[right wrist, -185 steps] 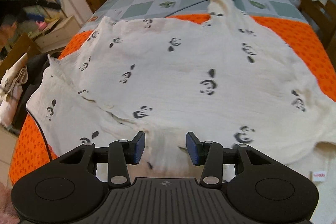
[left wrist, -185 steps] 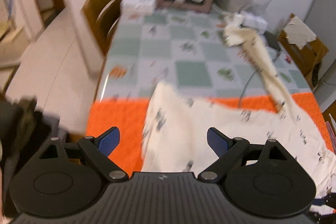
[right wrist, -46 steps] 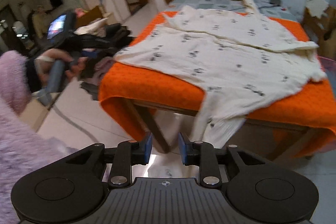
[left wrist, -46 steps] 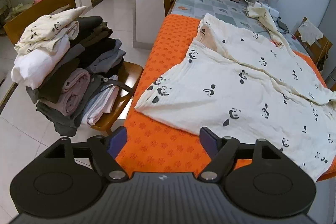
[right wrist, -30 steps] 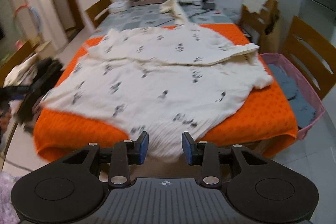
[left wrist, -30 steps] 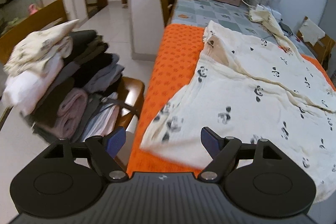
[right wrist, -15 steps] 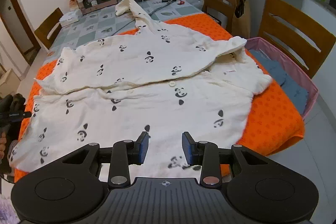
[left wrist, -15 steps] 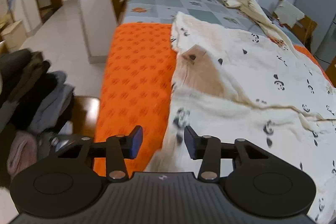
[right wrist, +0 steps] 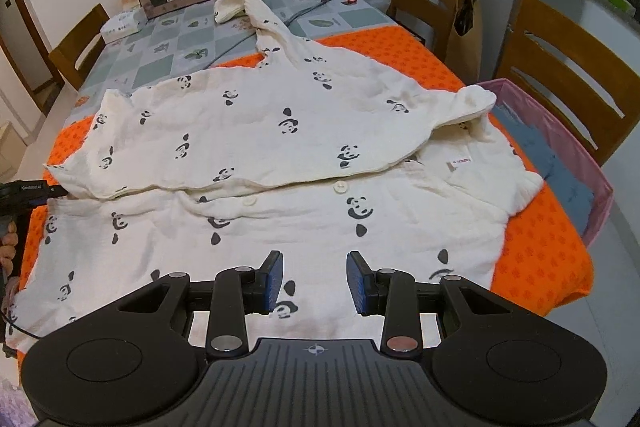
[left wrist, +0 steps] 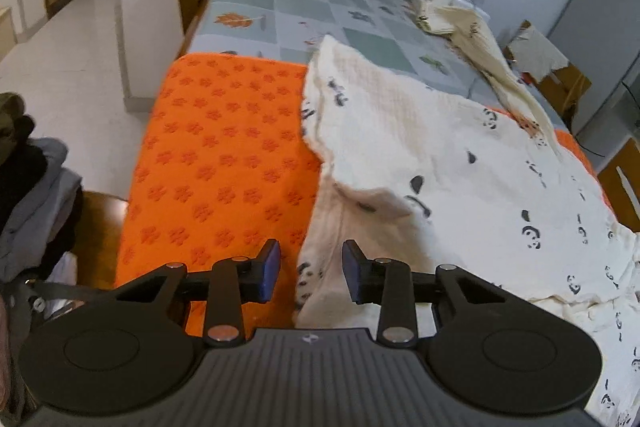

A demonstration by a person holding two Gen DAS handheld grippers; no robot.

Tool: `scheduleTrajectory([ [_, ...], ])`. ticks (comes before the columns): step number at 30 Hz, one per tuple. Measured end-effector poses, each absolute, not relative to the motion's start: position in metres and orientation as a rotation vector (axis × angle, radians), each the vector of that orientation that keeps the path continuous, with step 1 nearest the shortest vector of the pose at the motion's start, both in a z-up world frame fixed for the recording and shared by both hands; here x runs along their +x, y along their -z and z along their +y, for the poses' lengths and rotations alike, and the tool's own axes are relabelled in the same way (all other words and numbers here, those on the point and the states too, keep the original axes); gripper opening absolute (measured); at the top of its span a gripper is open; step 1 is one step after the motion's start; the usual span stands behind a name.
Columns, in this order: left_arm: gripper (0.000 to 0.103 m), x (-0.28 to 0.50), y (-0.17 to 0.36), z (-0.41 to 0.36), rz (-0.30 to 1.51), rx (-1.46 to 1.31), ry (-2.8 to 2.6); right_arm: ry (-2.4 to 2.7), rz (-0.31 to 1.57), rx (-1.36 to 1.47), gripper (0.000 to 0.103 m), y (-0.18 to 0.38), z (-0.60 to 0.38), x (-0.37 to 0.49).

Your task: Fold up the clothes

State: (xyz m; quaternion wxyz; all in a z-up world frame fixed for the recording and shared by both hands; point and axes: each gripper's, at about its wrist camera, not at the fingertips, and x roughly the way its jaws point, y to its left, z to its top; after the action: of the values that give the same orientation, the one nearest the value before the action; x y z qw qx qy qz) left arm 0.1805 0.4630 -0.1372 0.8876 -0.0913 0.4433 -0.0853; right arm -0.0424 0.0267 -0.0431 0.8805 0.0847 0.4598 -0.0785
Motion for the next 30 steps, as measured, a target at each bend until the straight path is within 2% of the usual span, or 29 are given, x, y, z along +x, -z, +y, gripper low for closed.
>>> scheduleTrajectory([
  [2,0.038,0.180,0.138,0.459,0.914,-0.172,0.188,0.171,0.956,0.166,0.038,0.045,0.026,-0.039],
  [3,0.025,0.180,0.139,0.457,0.921,-0.170,0.197,0.179,0.955,0.161,0.038,0.046,0.025,-0.038],
  [4,0.004,0.180,0.140,0.455,0.927,-0.172,0.203,0.190,0.957,0.159,0.038,0.048,0.023,-0.037],
  [14,0.003,0.159,0.106,0.472,0.835,-0.167,-0.014,0.295,0.978,0.177,0.038,0.064,-0.003,-0.037],
  [20,0.004,0.176,0.125,0.483,0.904,-0.132,-0.064,0.321,0.983,0.185,0.038,0.070,-0.015,-0.039],
  [27,0.025,0.161,0.111,0.503,0.853,-0.205,-0.034,0.310,0.975,0.171,0.038,0.070,-0.013,-0.040],
  [30,0.026,0.146,0.095,0.509,0.820,-0.255,-0.059,0.297,0.970,0.159,0.038,0.069,-0.007,-0.038],
])
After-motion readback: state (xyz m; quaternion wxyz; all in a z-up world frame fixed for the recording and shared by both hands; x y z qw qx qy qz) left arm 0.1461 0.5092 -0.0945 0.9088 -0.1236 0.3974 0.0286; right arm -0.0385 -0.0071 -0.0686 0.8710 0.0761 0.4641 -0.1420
